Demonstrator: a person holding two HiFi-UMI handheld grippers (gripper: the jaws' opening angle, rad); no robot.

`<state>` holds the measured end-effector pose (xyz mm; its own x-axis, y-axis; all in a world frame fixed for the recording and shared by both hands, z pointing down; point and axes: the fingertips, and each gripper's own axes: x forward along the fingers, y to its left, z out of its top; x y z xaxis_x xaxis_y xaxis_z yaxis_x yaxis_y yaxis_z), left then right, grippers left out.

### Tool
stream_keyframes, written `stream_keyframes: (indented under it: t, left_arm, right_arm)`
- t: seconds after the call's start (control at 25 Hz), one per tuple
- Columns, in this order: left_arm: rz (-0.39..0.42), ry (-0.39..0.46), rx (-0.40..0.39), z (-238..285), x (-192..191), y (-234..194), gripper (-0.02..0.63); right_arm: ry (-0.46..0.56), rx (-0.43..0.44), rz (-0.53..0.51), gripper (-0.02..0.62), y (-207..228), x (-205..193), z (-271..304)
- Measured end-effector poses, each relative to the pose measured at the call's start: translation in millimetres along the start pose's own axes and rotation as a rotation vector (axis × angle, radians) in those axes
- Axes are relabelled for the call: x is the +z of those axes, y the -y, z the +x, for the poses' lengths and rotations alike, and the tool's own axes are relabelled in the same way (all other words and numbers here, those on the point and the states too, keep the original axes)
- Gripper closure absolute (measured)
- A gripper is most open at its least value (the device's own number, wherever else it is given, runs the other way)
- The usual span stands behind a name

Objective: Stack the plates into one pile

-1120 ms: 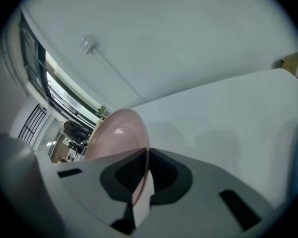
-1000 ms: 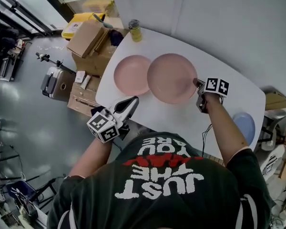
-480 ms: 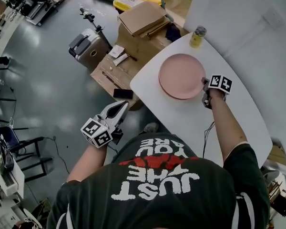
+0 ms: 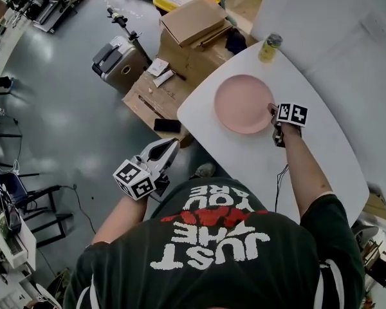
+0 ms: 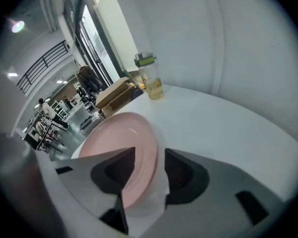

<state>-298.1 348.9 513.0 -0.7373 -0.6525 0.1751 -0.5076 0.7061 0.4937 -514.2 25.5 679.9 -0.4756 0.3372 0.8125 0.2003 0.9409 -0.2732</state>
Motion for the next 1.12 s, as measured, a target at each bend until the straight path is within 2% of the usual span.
stream_keyframes:
  t: [0.08,0.16,0.32,0.36,0.44,0.52,0.6,0.72,0.8,0.88,1.04,1.12]
  left_arm:
    - [0.004,-0.008,-0.025,12.4,3.8,7.8,0.6]
    - [0.024,-0.01,-0.062,26.6,6.9,20.7,0.6]
    - [0.056,-0.003,-0.113,55.6,13.0,60.0,0.6]
    - [0.059,0.001,-0.123,61.6,14.1,74.5,0.6]
    - [0.067,0.004,-0.137,69.9,13.7,106.6,0.6]
    - [0.074,-0.006,-0.145,73.6,9.6,136.5,0.6]
    - [0.082,-0.03,-0.16,77.4,3.1,157.4,0.6]
    - [0.124,-0.069,-0.206,85.0,-4.3,166.5,0.6]
    - [0.147,-0.071,-0.231,85.9,1.0,154.9,0.6]
    - [0.148,-0.059,-0.259,85.4,12.9,132.8,0.6]
    - [0.134,-0.07,-0.371,86.6,37.8,70.9,0.6]
    - [0.12,-0.105,-0.431,82.6,52.9,36.8,0.6]
  right_arm:
    - [0.053,0.003,-0.023,0.431,-1.5,9.8,-20.1]
    - [0.113,0.041,-0.042,0.431,-7.6,14.8,-48.2]
    - [0.243,0.222,-0.134,0.434,-35.4,5.0,-123.5]
    - [0.273,0.278,-0.159,0.452,-42.4,-0.6,-146.1]
    - [0.318,0.375,-0.199,0.555,-50.6,-15.4,-191.0]
    - [0.349,0.445,-0.228,0.585,-52.1,-32.9,-228.3]
    - [0.376,0.486,-0.242,0.588,-47.5,-47.0,-251.4]
    - [0.417,0.497,-0.225,0.588,-36.8,-55.2,-261.2]
    - [0.447,0.487,-0.192,0.588,-38.4,-55.9,-259.8]
    - [0.477,0.461,-0.171,0.588,-49.2,-52.9,-255.7]
    - [0.545,0.362,-0.151,0.588,-90.5,-32.9,-238.3]
    - [0.586,0.313,-0.074,0.588,-117.3,-23.5,-228.4]
